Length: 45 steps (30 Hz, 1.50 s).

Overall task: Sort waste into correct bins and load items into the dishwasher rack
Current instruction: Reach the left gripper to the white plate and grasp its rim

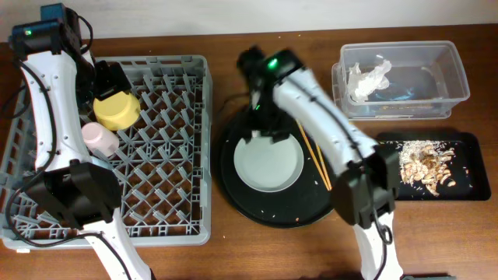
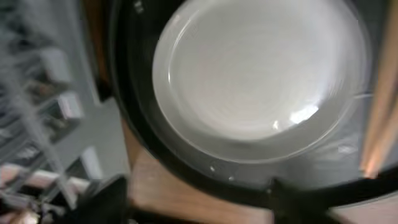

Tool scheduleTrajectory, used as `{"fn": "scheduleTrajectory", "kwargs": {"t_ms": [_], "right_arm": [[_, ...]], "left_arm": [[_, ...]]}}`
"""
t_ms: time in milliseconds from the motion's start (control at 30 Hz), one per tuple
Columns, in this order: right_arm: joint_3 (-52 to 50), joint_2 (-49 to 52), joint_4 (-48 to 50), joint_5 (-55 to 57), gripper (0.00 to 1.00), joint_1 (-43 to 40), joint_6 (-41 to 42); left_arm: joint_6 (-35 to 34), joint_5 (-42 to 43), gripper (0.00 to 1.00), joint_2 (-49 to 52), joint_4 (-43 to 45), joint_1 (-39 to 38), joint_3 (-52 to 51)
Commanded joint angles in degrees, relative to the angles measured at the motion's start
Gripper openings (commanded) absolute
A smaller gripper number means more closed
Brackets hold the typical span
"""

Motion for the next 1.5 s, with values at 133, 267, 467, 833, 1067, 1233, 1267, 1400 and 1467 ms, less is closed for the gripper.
{"fn": "scheduleTrajectory", "kwargs": {"t_ms": [133,267,467,833,1067,1233,1267,1400,1467], "right_arm": [[20.50,-10.62,-6.51,10.51,0.99,-22.97,-6.40],[20.37,-11.67,-6.49,18.14,0.99,-40.81,-6.38],[20.28,-11.56,-6.47,18.14,0.99,-55.23,-6.38],[20.28,-11.56,-6.49,18.14,0.99,-57.99,-6.38],[20.28,-11.56,-6.49,18.12,0.99,-57.99,-6.38],[20.28,-11.56,-6.49,18.12,0.99,-57.99,-6.38],[20.28,-11.56,-6.49,18.12,0.99,-57.99,-6.38],[20.28,-11.56,-6.49,18.14,0.99,-57.99,-6.38],[20.28,-11.56,-6.49,18.12,0.99,-57.99,-6.38]], "left_arm": [[0.28,-0.28,0.99,-0.02,0.09,0.46,0.68],[0.28,-0.28,0.99,-0.02,0.09,0.46,0.68],[0.26,6.49,0.99,-0.02,0.37,0.46,0.68],[7.19,18.95,0.99,0.02,1.33,-25.88,-3.78],[2.05,-2.67,0.89,0.59,17.20,-54.71,-13.79],[-5.14,-1.68,0.68,4.96,27.02,-61.02,-22.10],[-6.08,-1.42,0.67,6.14,27.56,-62.01,-22.12],[-12.33,-5.95,0.56,10.40,28.52,-64.72,-22.12],[-12.76,-6.47,0.52,11.72,28.35,-64.70,-22.12]]}}
